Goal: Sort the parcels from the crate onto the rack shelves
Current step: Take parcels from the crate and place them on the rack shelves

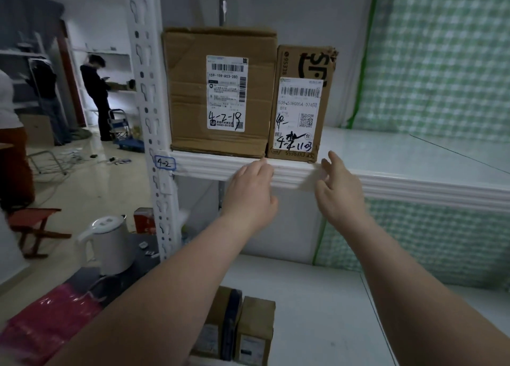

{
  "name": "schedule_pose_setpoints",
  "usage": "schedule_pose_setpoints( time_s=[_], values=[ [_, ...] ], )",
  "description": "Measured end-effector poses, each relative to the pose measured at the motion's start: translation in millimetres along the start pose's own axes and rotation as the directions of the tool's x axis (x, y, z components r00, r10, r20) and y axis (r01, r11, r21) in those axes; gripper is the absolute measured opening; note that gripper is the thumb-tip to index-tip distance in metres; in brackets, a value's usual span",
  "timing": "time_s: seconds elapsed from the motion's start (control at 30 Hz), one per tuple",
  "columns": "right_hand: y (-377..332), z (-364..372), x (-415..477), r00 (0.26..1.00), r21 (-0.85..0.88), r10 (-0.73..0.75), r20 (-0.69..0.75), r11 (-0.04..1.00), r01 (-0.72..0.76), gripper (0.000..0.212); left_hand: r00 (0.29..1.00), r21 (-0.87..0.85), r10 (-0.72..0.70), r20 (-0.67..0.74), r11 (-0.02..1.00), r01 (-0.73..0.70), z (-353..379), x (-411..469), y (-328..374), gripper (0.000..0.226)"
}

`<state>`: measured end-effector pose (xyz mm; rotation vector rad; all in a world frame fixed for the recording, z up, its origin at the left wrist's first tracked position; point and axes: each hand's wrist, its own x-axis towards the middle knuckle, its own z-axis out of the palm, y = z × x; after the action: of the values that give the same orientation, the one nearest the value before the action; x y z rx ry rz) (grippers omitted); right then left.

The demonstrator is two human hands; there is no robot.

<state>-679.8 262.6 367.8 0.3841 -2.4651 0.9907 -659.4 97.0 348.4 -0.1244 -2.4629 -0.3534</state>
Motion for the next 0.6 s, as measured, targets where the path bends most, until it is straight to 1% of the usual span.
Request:
schedule_pose_setpoints(
  time_s=[0.07, 0.13, 0.2, 0.27, 0.33, 0.37, 0.47, 0.53, 0.6],
  values=[
    [6, 0, -26, 0.997, 0.007, -0.001, 0.071, 1.0, 0.001, 0.068, 0.988, -0.02, -0.076, 0.133, 0.997, 0.08, -3, -21, 4, 0.041],
    [19, 3, -64, 0.98, 0.007, 0.032, 0.197, 0.999, -0.034, 0.069, 0.956, -0.034, -0.145, 0.257, 0.987, 0.159, 0, -56, 11, 0.046],
    [38, 11, -110, 0.934, 0.029, 0.069, 0.351, 0.996, -0.084, 0.063, 0.91, -0.092, -0.216, 0.355, 0.96, 0.264, 8, -104, 21, 0.044],
    [60, 19, -159, 0.857, 0.032, 0.11, 0.503, 0.989, -0.146, 0.053, 0.846, -0.165, -0.291, 0.447, 0.903, 0.397, 19, -158, 31, 0.039],
    [81, 28, -205, 0.763, -0.002, 0.128, 0.634, 0.986, -0.164, 0.042, 0.748, -0.2, -0.372, 0.55, 0.81, 0.551, 31, -215, 41, 0.033],
    [90, 32, -228, 0.712, -0.027, 0.13, 0.69, 0.988, -0.154, 0.039, 0.687, -0.173, -0.407, 0.602, 0.774, 0.61, 35, -244, 46, 0.03],
    [110, 42, -294, 0.575, -0.097, 0.127, 0.808, 0.992, -0.084, 0.035, 0.53, -0.024, -0.499, 0.686, 0.712, 0.702, 35, -331, 55, 0.028],
    [117, 47, -334, 0.488, -0.108, 0.127, 0.863, 0.992, -0.066, 0.033, 0.45, 0.02, -0.525, 0.723, 0.666, 0.746, 30, -388, 52, 0.025],
    [121, 52, -368, 0.409, -0.123, 0.139, 0.902, 0.99, -0.065, 0.036, 0.368, 0.057, -0.585, 0.723, 0.581, 0.812, 19, -439, 48, 0.021]
  ],
)
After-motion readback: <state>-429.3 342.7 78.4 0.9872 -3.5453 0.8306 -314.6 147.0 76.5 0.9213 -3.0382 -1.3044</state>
